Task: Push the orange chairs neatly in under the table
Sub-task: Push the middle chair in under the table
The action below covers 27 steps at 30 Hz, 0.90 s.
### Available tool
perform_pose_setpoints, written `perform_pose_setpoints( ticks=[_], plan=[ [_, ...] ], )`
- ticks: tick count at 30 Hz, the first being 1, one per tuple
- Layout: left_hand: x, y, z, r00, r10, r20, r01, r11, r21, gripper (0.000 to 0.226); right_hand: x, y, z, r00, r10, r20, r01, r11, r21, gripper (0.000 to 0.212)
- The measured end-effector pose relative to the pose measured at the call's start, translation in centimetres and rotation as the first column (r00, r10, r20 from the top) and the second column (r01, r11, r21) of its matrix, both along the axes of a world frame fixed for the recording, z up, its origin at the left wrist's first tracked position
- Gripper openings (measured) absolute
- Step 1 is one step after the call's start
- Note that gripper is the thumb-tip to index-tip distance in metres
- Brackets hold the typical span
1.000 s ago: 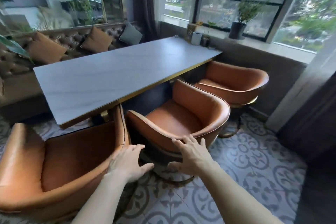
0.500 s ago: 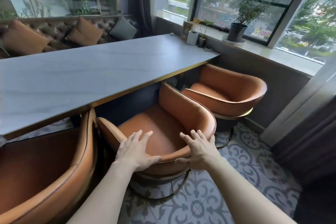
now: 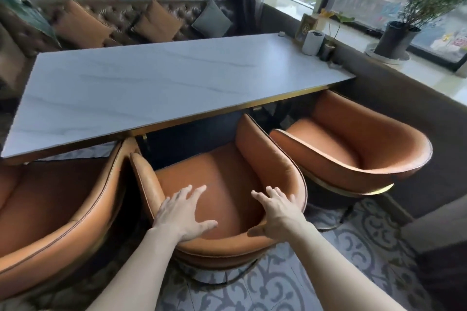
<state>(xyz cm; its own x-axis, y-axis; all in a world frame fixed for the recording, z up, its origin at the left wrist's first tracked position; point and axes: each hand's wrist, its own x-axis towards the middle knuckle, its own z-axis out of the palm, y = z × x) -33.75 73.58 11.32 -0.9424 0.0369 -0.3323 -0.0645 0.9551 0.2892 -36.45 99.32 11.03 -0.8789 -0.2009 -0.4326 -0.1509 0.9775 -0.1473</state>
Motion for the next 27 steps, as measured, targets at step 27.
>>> perform_pose_setpoints(
  ticks=[27],
  plan=[
    [3.5, 17.5, -16.1, 0.934, 0.358, 0.014, -0.358, 0.934, 0.008, 0.074, -8.4, 14.9, -15.5, 0.828, 0.555, -0.085, -0.55, 0.832, 0.074, 0.086]
  ],
)
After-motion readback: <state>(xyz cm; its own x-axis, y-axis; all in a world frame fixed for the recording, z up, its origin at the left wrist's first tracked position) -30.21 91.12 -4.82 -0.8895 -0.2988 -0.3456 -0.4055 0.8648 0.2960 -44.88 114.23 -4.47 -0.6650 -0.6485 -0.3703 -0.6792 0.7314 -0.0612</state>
